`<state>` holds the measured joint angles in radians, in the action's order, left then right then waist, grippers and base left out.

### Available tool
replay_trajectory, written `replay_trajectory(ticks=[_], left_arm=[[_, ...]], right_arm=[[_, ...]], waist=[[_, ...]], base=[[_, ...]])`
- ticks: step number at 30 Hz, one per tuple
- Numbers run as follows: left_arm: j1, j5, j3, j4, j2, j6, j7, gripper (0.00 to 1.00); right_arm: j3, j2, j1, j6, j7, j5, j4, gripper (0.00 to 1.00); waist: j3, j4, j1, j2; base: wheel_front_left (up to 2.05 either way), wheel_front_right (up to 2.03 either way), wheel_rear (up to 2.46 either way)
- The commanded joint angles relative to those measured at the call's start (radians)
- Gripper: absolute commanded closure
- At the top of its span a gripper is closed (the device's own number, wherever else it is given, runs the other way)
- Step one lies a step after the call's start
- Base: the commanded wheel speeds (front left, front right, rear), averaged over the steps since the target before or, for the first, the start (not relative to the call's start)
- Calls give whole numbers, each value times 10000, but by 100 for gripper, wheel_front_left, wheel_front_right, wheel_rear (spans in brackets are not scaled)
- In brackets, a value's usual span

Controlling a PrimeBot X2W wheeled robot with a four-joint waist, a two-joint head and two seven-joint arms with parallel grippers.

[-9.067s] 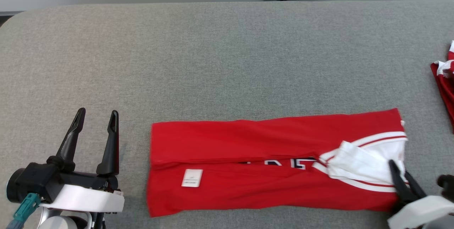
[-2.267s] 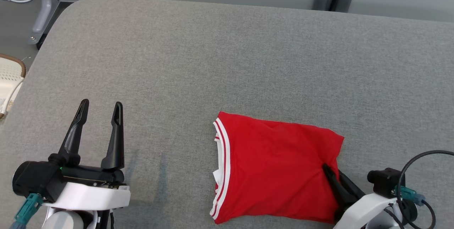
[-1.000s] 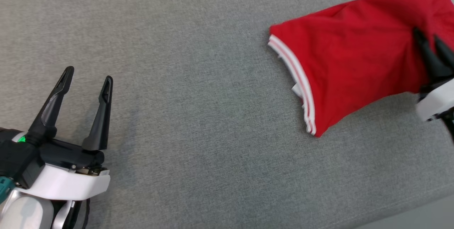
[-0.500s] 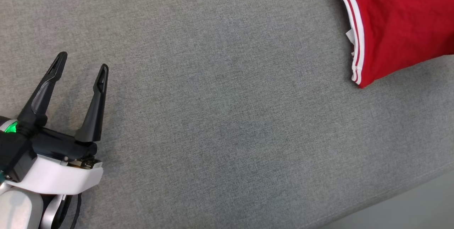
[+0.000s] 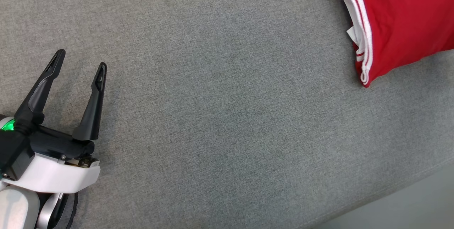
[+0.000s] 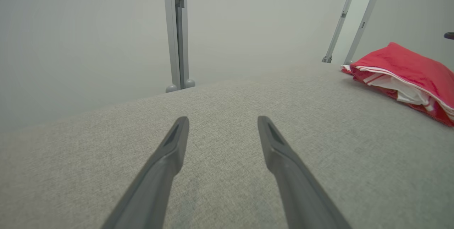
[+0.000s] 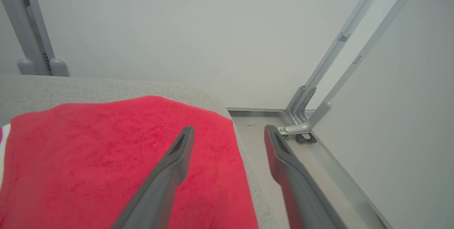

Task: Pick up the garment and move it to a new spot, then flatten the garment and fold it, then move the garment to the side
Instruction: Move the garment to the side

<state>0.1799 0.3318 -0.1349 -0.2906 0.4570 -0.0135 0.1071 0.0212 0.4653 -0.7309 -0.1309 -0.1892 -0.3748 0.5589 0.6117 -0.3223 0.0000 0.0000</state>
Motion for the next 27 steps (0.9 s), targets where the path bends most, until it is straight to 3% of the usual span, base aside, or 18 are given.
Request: replay_trajectory(ticks=[1,6,17,21,27], left_arm=[[110,-20,39,20,57,26,41,0],[96,77,89,158,-57,130,204,0],[-55,269,67,557,-476,422,595,0],[-270,342,88,724,-674,586,761,0],[-311,553,163,1095,-1074,775,1089,0]], right_arm=[[-67,-112,117,1,-164,-61,23,0],[-476,-531,588,1,-542,-58,-333,0],[-1133,-2350,2324,1,-760,751,-2441,0],[-982,-3144,3152,1,-750,992,-3305,0],[-890,-3772,4253,1,-458,1271,-4385,0]], waist=[[-44,-8,0,0],[-342,62,0,0],[-1339,492,0,0],[-1730,796,0,0],[-2236,1541,0,0]], base=[[0,0,0],[0,0,0],[0,0,0],[0,0,0],[0,0,0]])
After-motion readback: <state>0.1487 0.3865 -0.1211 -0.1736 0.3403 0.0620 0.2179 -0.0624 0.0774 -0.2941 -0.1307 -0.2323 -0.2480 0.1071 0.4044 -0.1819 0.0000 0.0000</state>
